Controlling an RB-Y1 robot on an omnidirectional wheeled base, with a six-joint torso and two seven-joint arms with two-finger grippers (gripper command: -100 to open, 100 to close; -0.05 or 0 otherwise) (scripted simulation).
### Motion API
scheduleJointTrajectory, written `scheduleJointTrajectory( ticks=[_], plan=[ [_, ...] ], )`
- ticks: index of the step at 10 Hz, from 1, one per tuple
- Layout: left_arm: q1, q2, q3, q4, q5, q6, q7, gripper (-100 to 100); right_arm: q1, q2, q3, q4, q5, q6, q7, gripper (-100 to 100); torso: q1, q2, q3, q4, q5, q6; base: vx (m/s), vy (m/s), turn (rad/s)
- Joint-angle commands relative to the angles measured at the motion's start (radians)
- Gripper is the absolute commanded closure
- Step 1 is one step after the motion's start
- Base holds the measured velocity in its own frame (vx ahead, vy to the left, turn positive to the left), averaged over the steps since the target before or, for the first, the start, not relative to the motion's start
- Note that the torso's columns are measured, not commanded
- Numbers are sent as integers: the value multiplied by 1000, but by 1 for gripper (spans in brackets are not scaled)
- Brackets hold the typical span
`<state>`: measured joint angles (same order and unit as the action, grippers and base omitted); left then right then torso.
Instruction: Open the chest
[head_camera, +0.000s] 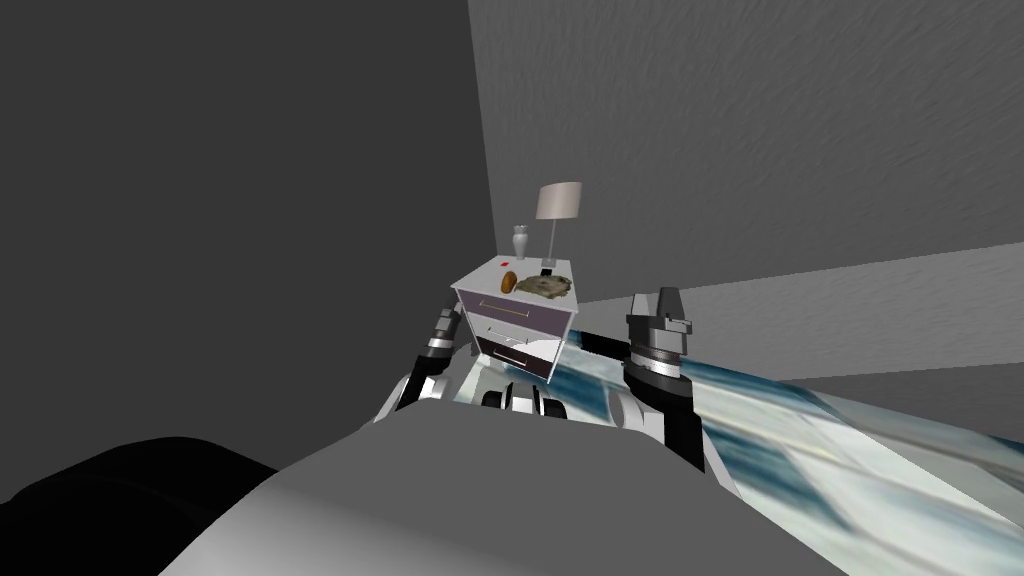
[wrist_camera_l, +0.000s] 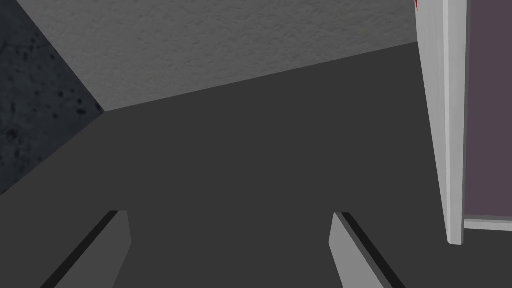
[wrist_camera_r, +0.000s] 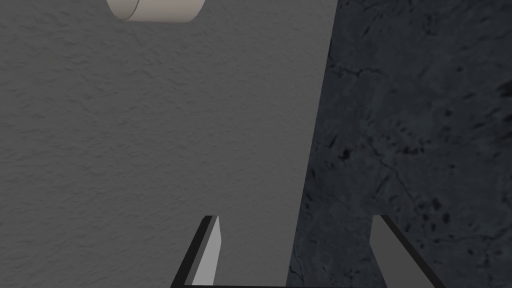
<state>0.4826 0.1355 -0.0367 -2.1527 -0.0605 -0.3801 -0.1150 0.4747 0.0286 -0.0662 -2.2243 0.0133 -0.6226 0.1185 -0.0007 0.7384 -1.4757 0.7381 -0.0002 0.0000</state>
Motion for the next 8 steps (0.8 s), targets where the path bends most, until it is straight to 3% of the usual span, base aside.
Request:
scheduleJointTrajectory(
  ticks=[1, 8],
  plan=[
    [-20, 3, -5, 51, -6, 0, -3, -100, 0, 0, 0, 0, 0, 0, 0, 0, 0, 0, 0, 0, 0, 0, 31, 22, -35],
    [-55, -16, -18, 178, -19, -14, -11, -100, 0, 0, 0, 0, 0, 0, 0, 0, 0, 0, 0, 0, 0, 0, 33, 27, -33]
  ],
)
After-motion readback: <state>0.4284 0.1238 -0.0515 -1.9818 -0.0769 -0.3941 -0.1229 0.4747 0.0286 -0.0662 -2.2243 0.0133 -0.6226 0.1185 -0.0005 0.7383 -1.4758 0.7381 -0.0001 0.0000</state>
